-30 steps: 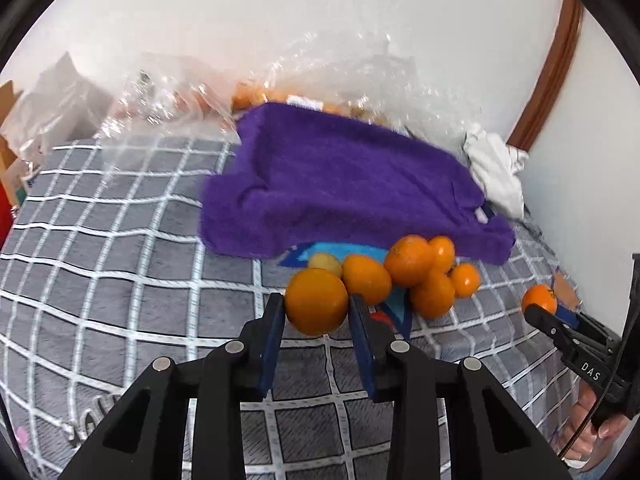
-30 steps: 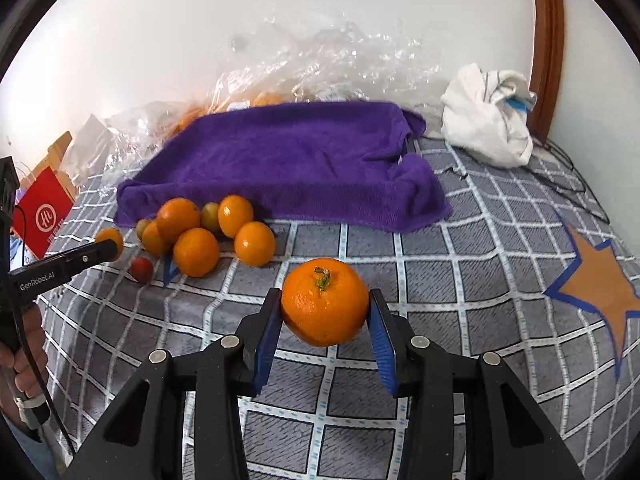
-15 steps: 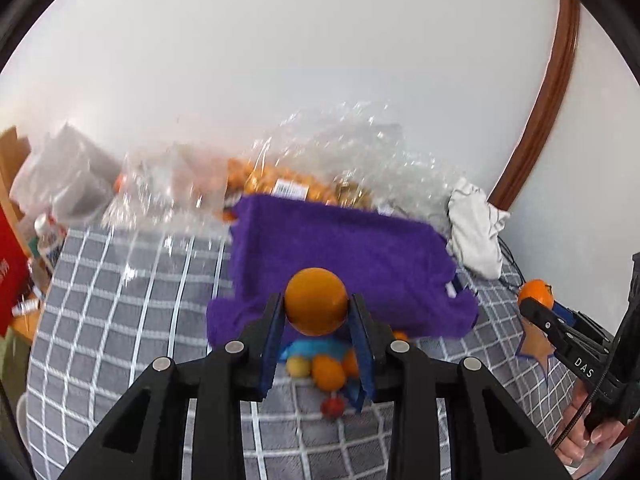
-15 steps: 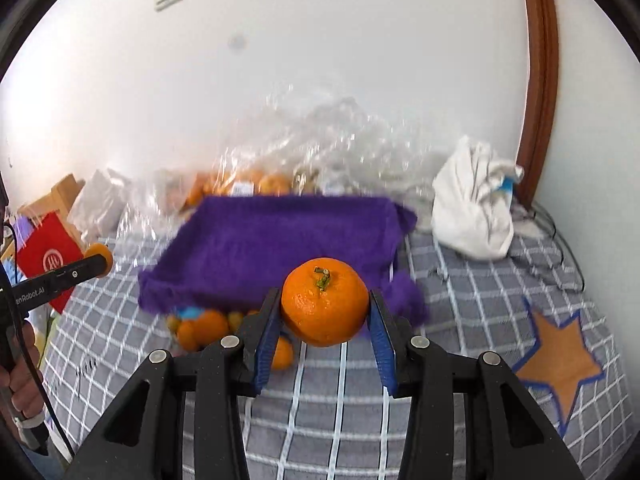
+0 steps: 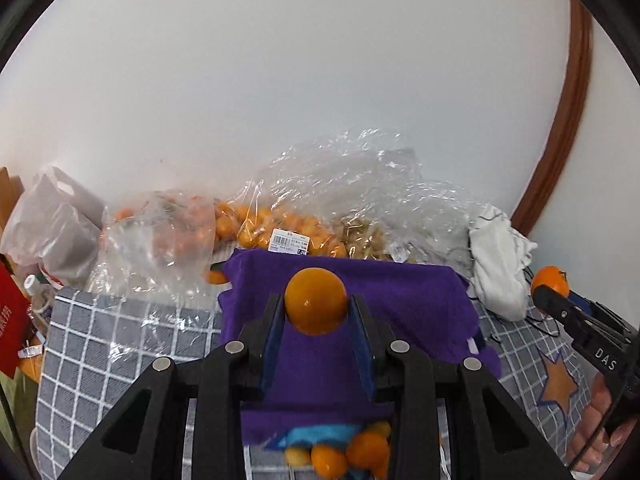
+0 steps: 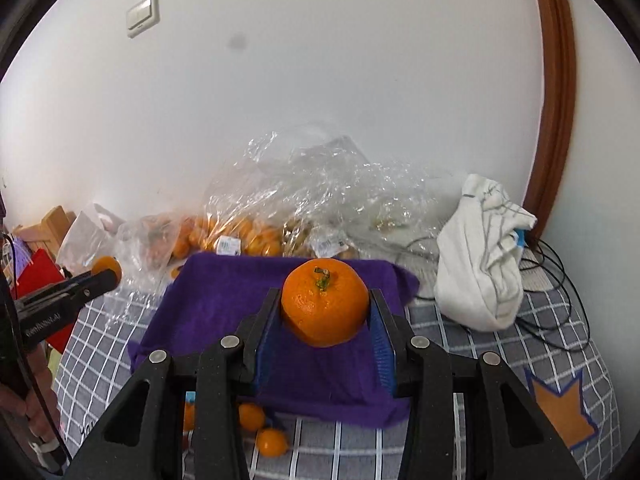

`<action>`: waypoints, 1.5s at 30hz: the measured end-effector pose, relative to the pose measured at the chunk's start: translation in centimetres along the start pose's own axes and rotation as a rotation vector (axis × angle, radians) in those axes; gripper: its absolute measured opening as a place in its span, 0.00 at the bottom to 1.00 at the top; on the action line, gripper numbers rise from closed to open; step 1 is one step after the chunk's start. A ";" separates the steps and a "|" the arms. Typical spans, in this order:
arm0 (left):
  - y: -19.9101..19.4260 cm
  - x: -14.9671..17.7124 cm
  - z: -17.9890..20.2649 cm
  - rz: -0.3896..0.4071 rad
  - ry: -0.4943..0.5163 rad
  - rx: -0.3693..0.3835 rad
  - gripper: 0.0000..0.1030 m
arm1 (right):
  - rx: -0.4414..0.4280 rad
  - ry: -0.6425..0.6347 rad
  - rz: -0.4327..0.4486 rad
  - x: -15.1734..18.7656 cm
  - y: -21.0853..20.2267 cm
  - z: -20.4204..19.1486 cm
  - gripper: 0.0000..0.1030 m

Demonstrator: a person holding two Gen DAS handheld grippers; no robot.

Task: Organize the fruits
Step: 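Carry both held oranges up and over onto the purple towel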

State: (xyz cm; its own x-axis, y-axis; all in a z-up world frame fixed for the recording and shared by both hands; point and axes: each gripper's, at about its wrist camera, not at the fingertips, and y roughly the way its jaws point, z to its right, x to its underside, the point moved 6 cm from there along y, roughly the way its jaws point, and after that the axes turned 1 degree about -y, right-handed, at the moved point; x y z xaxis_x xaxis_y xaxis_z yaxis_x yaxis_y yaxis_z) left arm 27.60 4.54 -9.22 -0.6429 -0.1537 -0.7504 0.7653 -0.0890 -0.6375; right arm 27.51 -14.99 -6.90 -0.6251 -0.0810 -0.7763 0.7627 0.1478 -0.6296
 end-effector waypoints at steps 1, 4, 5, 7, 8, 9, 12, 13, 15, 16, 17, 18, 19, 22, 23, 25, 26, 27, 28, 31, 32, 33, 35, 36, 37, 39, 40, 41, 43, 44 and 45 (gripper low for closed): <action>0.8 -0.1 0.0 -0.004 -0.001 0.000 0.30 | -0.002 0.000 -0.007 -0.1 0.7 0.1 0.41; 2.8 -0.5 -0.1 -0.010 0.001 -0.014 0.30 | -0.004 -0.006 -0.030 -0.3 3.0 0.3 0.41; 3.5 -0.6 -0.2 -0.009 0.005 -0.021 0.30 | 0.001 -0.012 -0.037 -0.4 3.9 0.4 0.41; 5.0 -0.9 -0.5 -0.018 0.009 -0.040 0.30 | 0.009 -0.016 -0.047 -0.5 5.1 0.5 0.41; 5.6 -0.9 -0.7 -0.020 0.010 -0.042 0.30 | 0.012 -0.015 -0.053 -0.6 5.8 0.6 0.41; 6.2 -1.0 -0.9 -0.023 0.010 -0.043 0.30 | 0.011 -0.011 -0.057 -0.7 6.4 0.7 0.41; 8.0 -1.2 -1.4 -0.028 0.016 -0.066 0.30 | 0.006 0.003 -0.067 -0.9 8.1 1.1 0.41; 8.6 -1.2 -1.6 -0.028 0.021 -0.079 0.30 | 0.007 0.006 -0.069 -1.0 8.5 1.2 0.41; 9.6 -1.2 -1.9 -0.027 0.030 -0.104 0.30 | 0.009 0.012 -0.077 -0.8 9.5 1.3 0.41; 10.2 -1.1 -2.2 -0.029 0.031 -0.115 0.30 | 0.010 0.016 -0.082 -0.7 10.0 1.4 0.41; 10.7 -1.0 -2.5 -0.031 0.028 -0.123 0.30 | 0.010 0.017 -0.086 -0.5 10.5 1.5 0.41; 11.1 -0.9 -2.7 -0.035 0.024 -0.127 0.30 | 0.010 0.017 -0.100 -0.2 11.3 1.6 0.41; 11.6 -0.7 -2.9 -0.041 0.020 -0.130 0.30 | 0.013 0.013 -0.114 0.0 11.8 1.6 0.41; 13.1 -0.3 -3.1 -0.065 0.027 -0.149 0.30 | 0.028 0.002 -0.148 0.7 13.5 1.9 0.41; 13.6 -0.1 -3.0 -0.079 0.042 -0.157 0.30 | 0.029 0.000 -0.156 0.9 13.9 1.9 0.41; 14.0 0.2 -3.1 -0.088 0.054 -0.161 0.30 | 0.036 -0.003 -0.173 1.3 14.7 2.2 0.41; 14.3 0.3 -3.1 -0.095 0.051 -0.160 0.30 | 0.040 -0.003 -0.177 1.5 14.9 2.3 0.41; 14.5 0.4 -3.2 -0.104 0.049 -0.154 0.30 | 0.042 -0.002 -0.185 1.8 15.4 2.5 0.41; 14.6 0.5 -3.2 -0.113 0.046 -0.147 0.30 | 0.042 0.000 -0.194 2.0 15.7 2.7 0.41; 14.9 0.6 -3.3 -0.125 0.042 -0.140 0.30 | 0.042 0.011 -0.223 2.6 16.8 3.0 0.41; 14.9 0.7 -3.3 -0.127 0.046 -0.143 0.30 | 0.038 0.014 -0.232 2.9 17.1 3.1 0.41; 15.0 0.7 -3.4 -0.129 0.050 -0.149 0.30 | 0.035 0.016 -0.239 3.0 17.4 3.1 0.41; 15.2 0.8 -3.5 -0.133 0.047 -0.152 0.30 | 0.036 0.019 -0.248 3.3 17.7 3.2 0.41; 15.4 0.8 -3.5 -0.138 0.045 -0.149 0.30 | 0.037 0.021 -0.251 3.4 17.8 3.2 0.41; 15.7 0.9 -3.5 -0.145 0.043 -0.147 0.30 | 0.037 0.019 -0.256 3.5 18.0 3.2 0.41; 16.0 1.0 -3.5 -0.153 0.042 -0.150 0.30 | 0.038 0.018 -0.262 3.7 18.2 3.2 0.41; 16.1 1.1 -3.5 -0.154 0.043 -0.151 0.30 | 0.039 0.020 -0.265 3.8 18.2 3.2 0.41; 16.3 1.2 -3.5 -0.156 0.045 -0.151 0.30 | 0.038 0.022 -0.268 3.8 18.3 3.2 0.41; 16.5 1.3 -3.4 -0.164 0.049 -0.154 0.30 | 0.036 0.024 -0.278 4.0 18.5 3.2 0.41; 16.6 1.4 -3.4 -0.169 0.049 -0.156 0.30 | 0.037 0.023 -0.282 4.1 18.6 3.3 0.41; 16.8 1.5 -3.5 -0.174 0.047 -0.157 0.30 | 0.038 0.021 -0.286 4.2 18.7 3.3 0.41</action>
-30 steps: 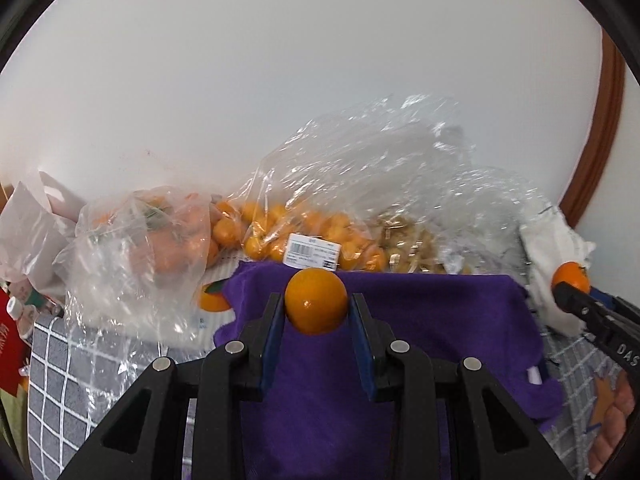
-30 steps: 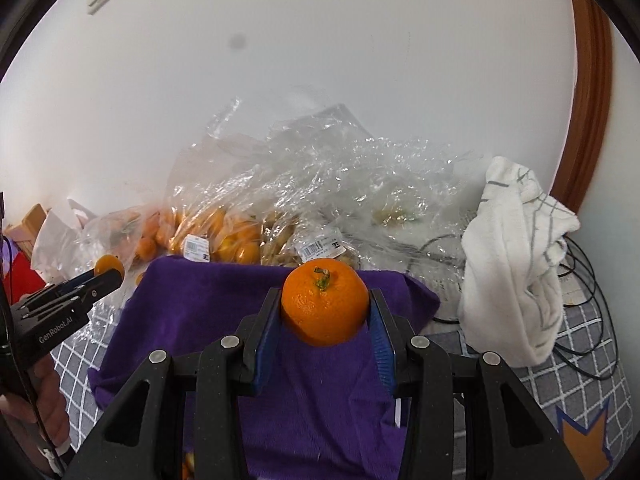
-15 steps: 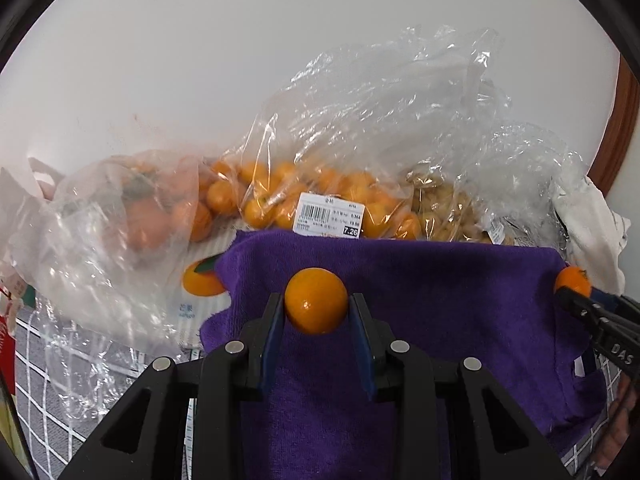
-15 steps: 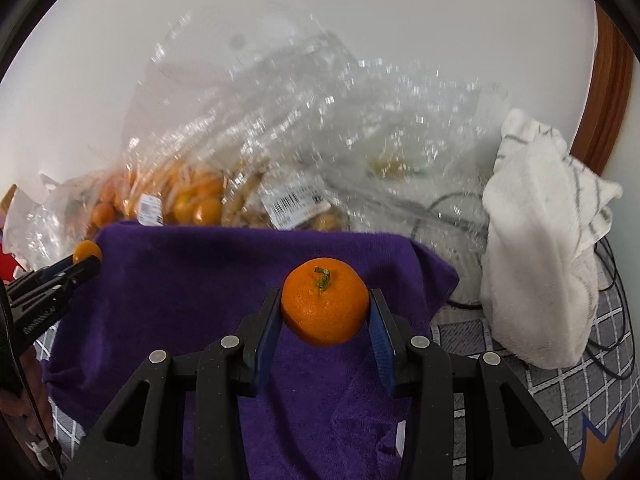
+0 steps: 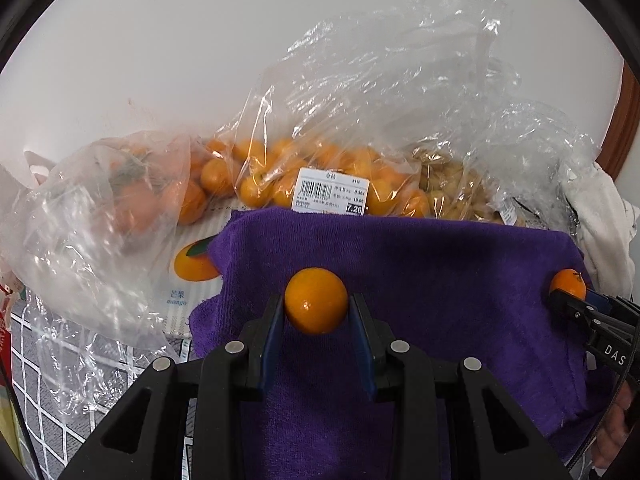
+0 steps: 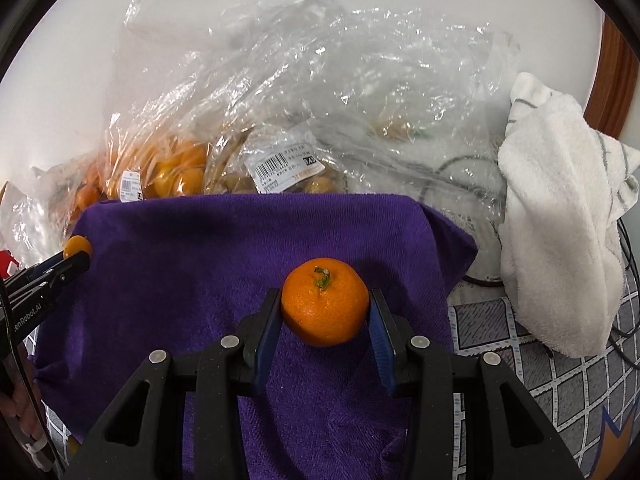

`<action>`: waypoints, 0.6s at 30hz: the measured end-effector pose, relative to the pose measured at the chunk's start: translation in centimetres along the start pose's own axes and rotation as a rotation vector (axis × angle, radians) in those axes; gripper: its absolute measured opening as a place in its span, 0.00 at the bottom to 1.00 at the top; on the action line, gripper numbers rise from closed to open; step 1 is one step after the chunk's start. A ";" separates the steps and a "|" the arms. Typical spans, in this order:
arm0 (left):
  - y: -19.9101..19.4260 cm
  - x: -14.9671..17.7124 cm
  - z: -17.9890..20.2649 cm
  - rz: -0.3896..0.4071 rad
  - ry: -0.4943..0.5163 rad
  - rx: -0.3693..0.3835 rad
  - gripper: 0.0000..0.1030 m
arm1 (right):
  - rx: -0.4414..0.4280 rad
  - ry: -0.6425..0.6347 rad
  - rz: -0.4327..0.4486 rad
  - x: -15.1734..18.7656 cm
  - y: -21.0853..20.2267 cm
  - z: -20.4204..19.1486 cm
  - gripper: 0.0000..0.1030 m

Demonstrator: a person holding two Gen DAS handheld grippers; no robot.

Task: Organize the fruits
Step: 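Carry both held oranges up and over onto the purple towel, then open the right tool on the towel while the left tool lowers and releases its orange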

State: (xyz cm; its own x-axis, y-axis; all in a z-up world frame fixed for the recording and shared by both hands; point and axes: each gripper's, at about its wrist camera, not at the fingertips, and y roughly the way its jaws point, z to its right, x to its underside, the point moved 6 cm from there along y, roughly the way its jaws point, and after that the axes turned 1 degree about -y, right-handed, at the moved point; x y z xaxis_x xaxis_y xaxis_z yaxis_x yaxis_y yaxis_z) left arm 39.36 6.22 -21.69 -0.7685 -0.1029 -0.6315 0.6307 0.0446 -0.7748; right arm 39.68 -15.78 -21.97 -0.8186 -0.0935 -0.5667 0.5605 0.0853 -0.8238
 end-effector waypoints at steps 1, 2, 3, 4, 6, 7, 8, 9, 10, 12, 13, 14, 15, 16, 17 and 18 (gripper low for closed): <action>0.2 0.1 0.0 -0.009 -0.002 0.001 0.30 | 0.003 -0.001 -0.002 0.1 0.1 0.0 0.41; 0.4 0.3 0.0 -0.021 -0.007 0.003 0.30 | 0.004 -0.001 -0.003 0.1 0.2 0.1 0.41; 0.7 0.4 -0.1 -0.032 -0.015 0.006 0.30 | 0.004 0.000 0.001 0.1 0.1 0.1 0.41; 0.9 0.5 -0.1 -0.040 -0.022 0.014 0.30 | 0.004 0.000 0.002 0.1 0.1 0.1 0.41; 1.3 0.6 -0.1 -0.043 -0.024 0.018 0.30 | 0.003 -0.002 0.006 0.1 0.0 0.0 0.41; 1.3 0.6 0.0 -0.038 -0.020 0.016 0.30 | 0.002 -0.003 0.007 0.1 0.0 0.0 0.41; 1.5 0.6 0.1 -0.036 -0.016 0.013 0.30 | 0.003 -0.004 0.008 0.0 0.0 0.0 0.41; 1.5 0.6 0.2 -0.034 -0.013 0.010 0.30 | 0.004 -0.004 0.010 0.0 0.0 0.0 0.41; 1.5 0.6 0.2 -0.032 -0.009 0.007 0.30 | 0.005 -0.004 0.011 0.0 -0.1 0.0 0.42; 1.5 0.8 0.4 -0.025 -0.003 0.002 0.31 | 0.006 -0.004 0.015 -0.1 -0.3 0.1 0.43; 1.6 0.8 0.4 -0.022 0.001 -0.001 0.31 | 0.005 -0.004 0.018 -0.2 -0.4 0.1 0.44; 1.7 0.9 0.4 -0.021 0.004 -0.003 0.31 | 0.002 -0.006 0.023 -0.2 -0.6 0.0 0.46; 1.7 0.9 0.5 -0.021 0.005 -0.005 0.31 | 0.000 -0.010 0.031 -0.2 -0.8 0.0 0.48; 1.8 0.9 0.4 -0.022 0.005 -0.005 0.31 | 0.000 -0.014 0.036 -0.3 -0.9 -0.1 0.49; 1.7 0.9 0.4 -0.022 0.004 -0.004 0.31 | -0.001 -0.019 0.041 -0.3 -1.1 -0.2 0.50; 1.7 0.9 0.5 -0.022 0.004 -0.005 0.31 | -0.002 -0.027 0.046 -0.4 -1.2 -0.4 0.50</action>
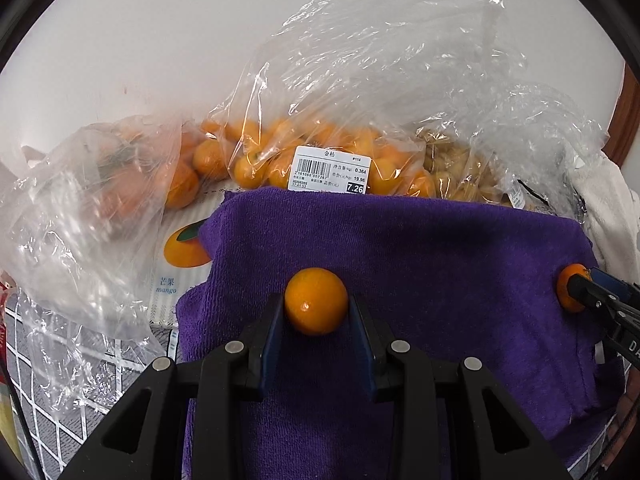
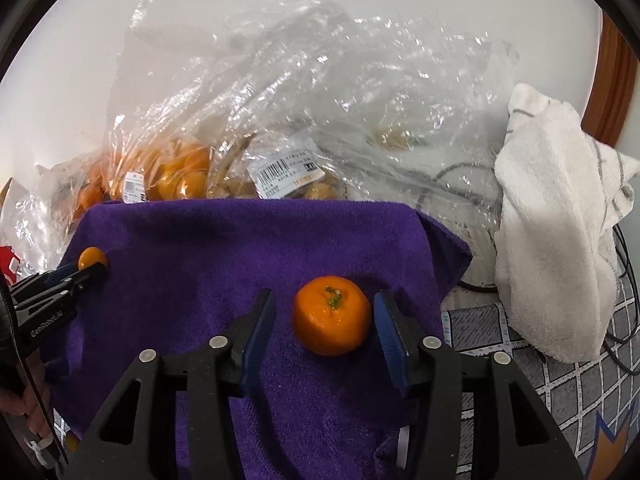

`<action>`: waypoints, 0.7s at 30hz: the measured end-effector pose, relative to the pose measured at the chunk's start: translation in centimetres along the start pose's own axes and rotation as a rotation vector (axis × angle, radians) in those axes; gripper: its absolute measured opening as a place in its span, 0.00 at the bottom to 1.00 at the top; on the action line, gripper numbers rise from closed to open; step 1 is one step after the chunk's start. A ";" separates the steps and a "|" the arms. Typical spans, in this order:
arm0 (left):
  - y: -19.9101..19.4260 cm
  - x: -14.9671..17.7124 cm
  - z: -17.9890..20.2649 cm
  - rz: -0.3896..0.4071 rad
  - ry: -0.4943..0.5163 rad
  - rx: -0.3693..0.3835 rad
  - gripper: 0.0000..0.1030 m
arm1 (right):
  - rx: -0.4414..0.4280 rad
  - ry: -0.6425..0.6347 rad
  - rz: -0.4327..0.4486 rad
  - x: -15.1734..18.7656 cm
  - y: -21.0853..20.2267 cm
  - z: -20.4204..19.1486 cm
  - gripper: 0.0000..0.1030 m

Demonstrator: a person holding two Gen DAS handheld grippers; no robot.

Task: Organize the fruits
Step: 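Open the right tool on the towel while the left tool lowers and releases its orange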

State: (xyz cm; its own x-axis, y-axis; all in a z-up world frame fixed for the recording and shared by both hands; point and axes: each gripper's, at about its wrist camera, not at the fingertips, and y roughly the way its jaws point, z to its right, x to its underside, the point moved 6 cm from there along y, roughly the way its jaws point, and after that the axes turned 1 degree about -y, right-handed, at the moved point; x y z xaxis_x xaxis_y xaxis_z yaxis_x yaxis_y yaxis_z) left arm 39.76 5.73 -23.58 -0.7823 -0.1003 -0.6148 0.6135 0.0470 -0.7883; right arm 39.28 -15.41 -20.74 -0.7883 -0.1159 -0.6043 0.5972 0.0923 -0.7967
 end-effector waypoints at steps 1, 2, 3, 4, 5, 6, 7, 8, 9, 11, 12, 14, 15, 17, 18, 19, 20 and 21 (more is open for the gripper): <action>0.0 0.0 0.0 -0.001 0.000 0.000 0.31 | 0.000 -0.007 0.003 -0.1 -0.1 -0.1 0.50; 0.1 0.0 0.0 -0.003 0.000 0.000 0.31 | 0.002 -0.014 0.008 -0.1 -0.2 -0.2 0.51; 0.1 0.0 0.0 -0.005 -0.001 -0.001 0.31 | 0.004 -0.019 0.010 -0.2 -0.2 -0.3 0.51; 0.2 0.0 0.0 -0.006 -0.002 -0.002 0.31 | 0.004 -0.024 0.012 -0.2 -0.3 -0.5 0.52; -0.1 0.0 -0.1 -0.008 -0.002 -0.003 0.31 | 0.004 -0.026 0.013 -0.2 -0.4 -0.5 0.52; -0.1 0.0 -0.1 -0.008 -0.002 -0.006 0.31 | 0.004 -0.026 0.015 -0.3 -0.4 -0.6 0.53; -0.1 0.0 -0.1 -0.009 -0.002 -0.009 0.31 | 0.007 -0.025 0.017 -0.2 -0.6 -0.7 0.53; -0.2 0.0 -0.2 -0.010 -0.002 -0.011 0.31 | 0.008 -0.023 0.019 -0.3 -0.6 -0.6 0.54; -0.2 0.0 -0.3 -0.010 -0.001 -0.013 0.31 | 0.008 -0.020 0.021 -0.3 -0.7 -0.7 0.55; -0.4 0.0 -0.3 -0.012 -0.001 -0.016 0.31 | 0.008 -0.012 0.023 -0.4 -0.9 -0.5 0.55; -0.4 0.0 -0.3 -0.012 -0.001 -0.020 0.31 | 0.009 -0.008 0.024 -0.4 -0.9 -0.5 0.55; -0.6 -0.1 -0.3 -0.006 0.006 -0.036 0.31 | 0.010 0.000 0.025 -0.4 -1.1 -0.3 0.55; -0.7 -0.2 -0.3 -0.002 0.010 -0.040 0.31 | 0.009 0.002 0.026 -0.4 -1.1 -0.2 0.55; -1.0 -0.3 -0.3 0.005 0.011 -0.043 0.32 | 0.010 0.005 0.029 -0.5 -1.4 -0.2 0.55; -1.2 -0.4 -0.3 0.009 0.010 -0.040 0.35 | 0.013 0.006 0.031 -0.6 -1.6 -0.2 0.55; -1.4 -0.5 -0.2 0.014 0.010 -0.036 0.37 | 0.015 0.006 0.034 -0.7 -1.7 -0.2 0.55; -1.7 -0.6 -0.2 0.021 0.010 -0.037 0.39 | 0.017 0.006 0.038 -0.8 -1.9 -0.2 0.55; -1.9 -0.7 -0.2 0.029 0.011 -0.039 0.40 | 0.018 0.007 0.044 -0.9 -2.2 -0.2 0.55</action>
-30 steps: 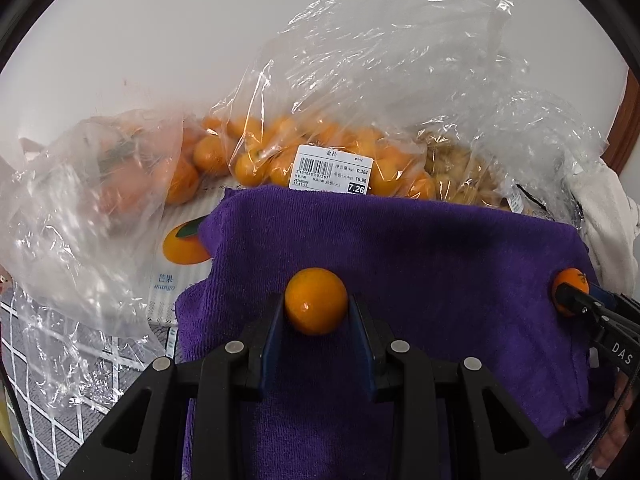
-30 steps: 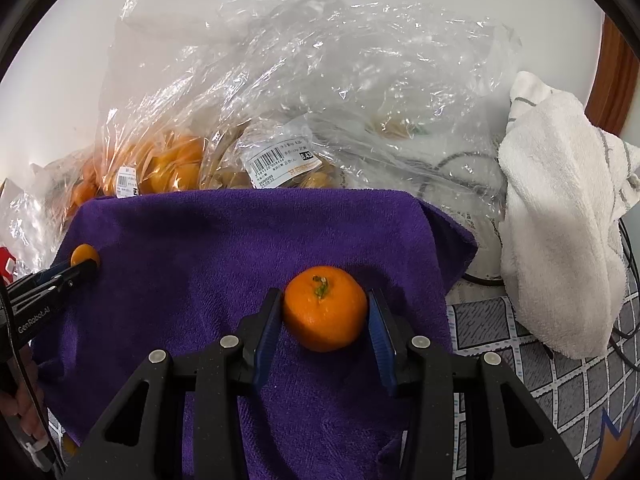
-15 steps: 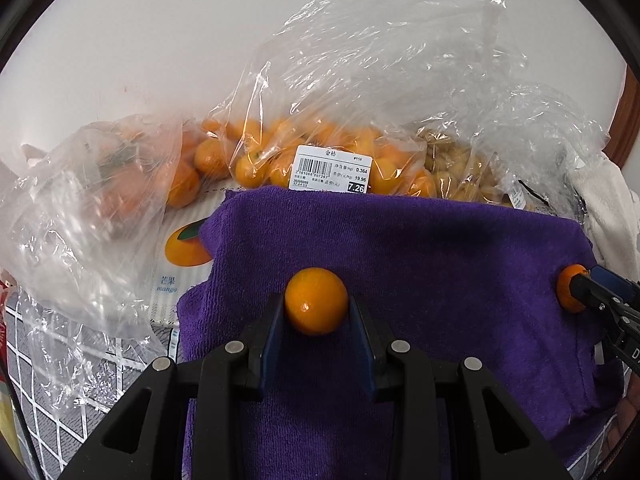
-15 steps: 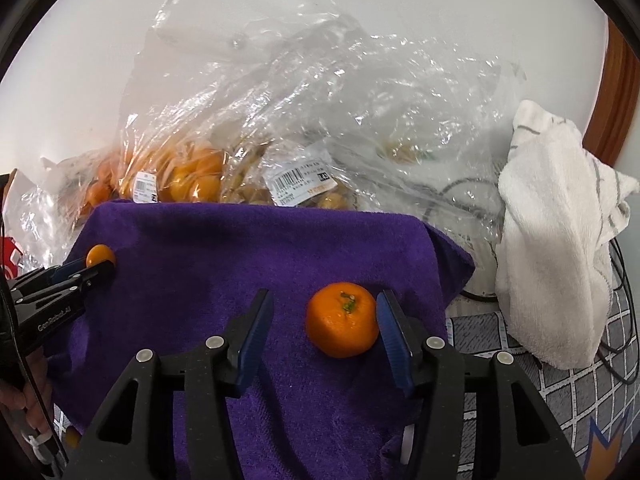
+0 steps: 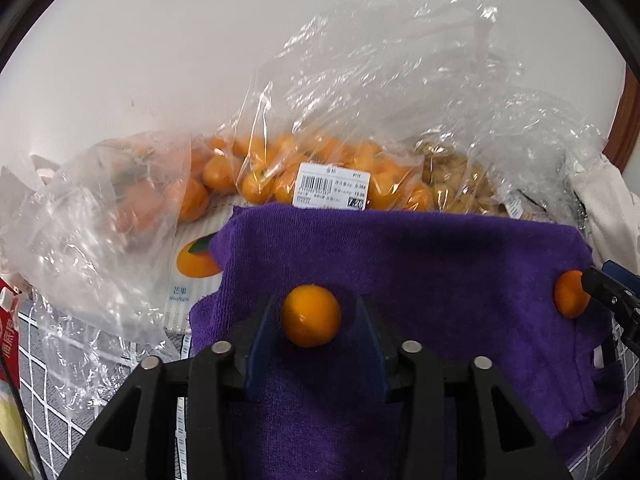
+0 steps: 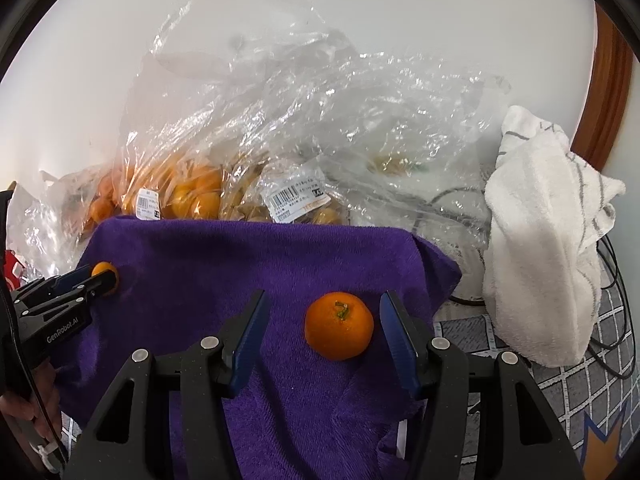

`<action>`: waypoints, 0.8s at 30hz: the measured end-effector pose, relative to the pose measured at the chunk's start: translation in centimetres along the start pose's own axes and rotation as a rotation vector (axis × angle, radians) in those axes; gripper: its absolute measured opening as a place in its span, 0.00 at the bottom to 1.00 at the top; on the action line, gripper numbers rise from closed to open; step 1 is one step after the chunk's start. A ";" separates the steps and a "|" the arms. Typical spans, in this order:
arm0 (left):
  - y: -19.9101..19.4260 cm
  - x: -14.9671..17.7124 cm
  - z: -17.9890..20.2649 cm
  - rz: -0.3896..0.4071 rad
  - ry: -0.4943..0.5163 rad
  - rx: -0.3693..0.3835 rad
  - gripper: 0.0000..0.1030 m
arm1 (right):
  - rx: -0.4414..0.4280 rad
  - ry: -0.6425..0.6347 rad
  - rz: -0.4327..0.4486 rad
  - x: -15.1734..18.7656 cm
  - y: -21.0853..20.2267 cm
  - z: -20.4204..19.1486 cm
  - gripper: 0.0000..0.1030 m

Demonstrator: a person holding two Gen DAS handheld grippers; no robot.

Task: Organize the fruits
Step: 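Open the right tool on the towel while the left tool lowers and releases its orange, then withdraw both open tools back toward the fruit row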

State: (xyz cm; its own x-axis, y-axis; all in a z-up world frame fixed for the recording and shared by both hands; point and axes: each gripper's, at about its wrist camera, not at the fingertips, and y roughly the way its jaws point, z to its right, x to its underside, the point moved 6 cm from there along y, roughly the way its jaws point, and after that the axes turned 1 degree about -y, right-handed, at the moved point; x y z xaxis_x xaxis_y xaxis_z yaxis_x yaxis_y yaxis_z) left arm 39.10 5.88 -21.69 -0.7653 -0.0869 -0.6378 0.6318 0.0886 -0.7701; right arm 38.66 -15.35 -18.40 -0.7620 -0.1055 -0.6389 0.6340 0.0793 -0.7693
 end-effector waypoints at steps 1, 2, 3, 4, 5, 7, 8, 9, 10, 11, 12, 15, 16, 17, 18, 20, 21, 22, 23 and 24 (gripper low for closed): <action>-0.3 -0.1 0.0 0.011 0.003 -0.005 0.40 | 0.001 0.001 0.005 -0.1 -0.3 0.0 0.55; -0.5 -0.2 0.0 0.022 0.007 -0.012 0.41 | 0.001 0.001 0.011 -0.2 -0.5 0.0 0.55; -0.8 -0.2 0.0 0.033 0.010 -0.016 0.42 | 0.002 0.001 0.019 -0.3 -0.8 0.1 0.55; -1.0 -0.2 0.0 0.045 0.014 -0.021 0.43 | 0.003 0.001 0.025 -0.3 -1.1 0.1 0.55; -1.2 -0.3 0.0 0.052 0.016 -0.025 0.44 | 0.004 0.001 0.029 -0.4 -1.2 0.1 0.56; -1.5 -0.3 0.0 0.065 0.020 -0.029 0.44 | 0.007 0.000 0.038 -0.5 -1.4 0.1 0.56; -1.6 -0.2 0.0 0.069 0.021 -0.032 0.44 | 0.008 -0.001 0.041 -0.5 -1.4 0.1 0.56; -1.7 -0.3 -0.1 0.073 0.021 -0.032 0.44 | 0.011 -0.002 0.044 -0.5 -1.5 0.1 0.56; -1.8 -0.3 0.0 0.075 0.022 -0.032 0.44 | 0.013 -0.004 0.048 -0.5 -1.5 0.1 0.56; -1.9 -0.3 0.1 0.077 0.022 -0.032 0.44 | 0.015 -0.005 0.050 -0.5 -1.5 0.1 0.56; -2.0 -0.3 0.1 0.079 0.021 -0.033 0.44 | 0.018 -0.008 0.052 -0.5 -1.5 0.1 0.56; -2.3 -0.3 0.1 0.086 0.017 -0.041 0.44 | 0.024 -0.012 0.055 -0.6 -1.8 0.0 0.56; -2.3 -0.3 0.2 0.088 0.016 -0.044 0.44 | 0.023 -0.013 0.055 -0.6 -1.9 -0.1 0.56; -2.4 -0.5 0.3 0.090 0.014 -0.052 0.44 | 0.023 -0.013 0.055 -0.7 -2.0 -0.1 0.56; -2.5 -0.6 0.2 0.091 0.011 -0.057 0.44 | 0.028 -0.013 0.059 -0.7 -2.4 0.0 0.56; -3.1 -1.0 0.1 0.094 0.003 -0.066 0.44 | 0.046 -0.012 0.077 -1.2 -3.3 0.0 0.56; -3.5 -1.2 0.1 0.095 0.001 -0.073 0.44 | 0.055 -0.013 0.086 -1.5 -3.9 0.0 0.56; -4.0 -1.4 0.2 0.095 0.007 -0.081 0.44 | 0.062 -0.015 0.093 -1.7 -4.5 -0.1 0.56; -4.6 -1.6 0.3 0.107 0.014 -0.082 0.44 | 0.068 -0.016 0.098 -2.0 -5.1 -0.2 0.56; -5.2 -1.7 0.3 0.121 0.014 -0.084 0.44 | 0.067 -0.012 0.106 -2.1 -6.0 -0.3 0.56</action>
State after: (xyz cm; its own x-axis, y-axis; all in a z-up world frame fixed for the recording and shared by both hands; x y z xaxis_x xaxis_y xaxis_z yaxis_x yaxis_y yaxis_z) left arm 37.15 5.26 -16.58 -0.6859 -0.0563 -0.7255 0.7078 0.1800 -0.6831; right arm 36.46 -15.28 -12.41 -0.6889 -0.1118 -0.7162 0.7185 0.0246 -0.6951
